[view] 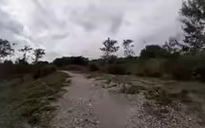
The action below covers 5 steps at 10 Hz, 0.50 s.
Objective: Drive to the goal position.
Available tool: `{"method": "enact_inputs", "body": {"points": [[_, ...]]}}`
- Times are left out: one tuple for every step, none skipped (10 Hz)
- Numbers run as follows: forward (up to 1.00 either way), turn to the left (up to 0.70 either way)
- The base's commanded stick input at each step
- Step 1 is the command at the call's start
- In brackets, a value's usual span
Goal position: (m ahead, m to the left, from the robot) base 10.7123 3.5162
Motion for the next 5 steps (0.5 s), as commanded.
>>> {"method": "enact_inputs", "body": {"points": [[0.85,0.00],[0.85,0.00],[0.85,0.00],[0.85,0.00],[0.85,0.00]]}}
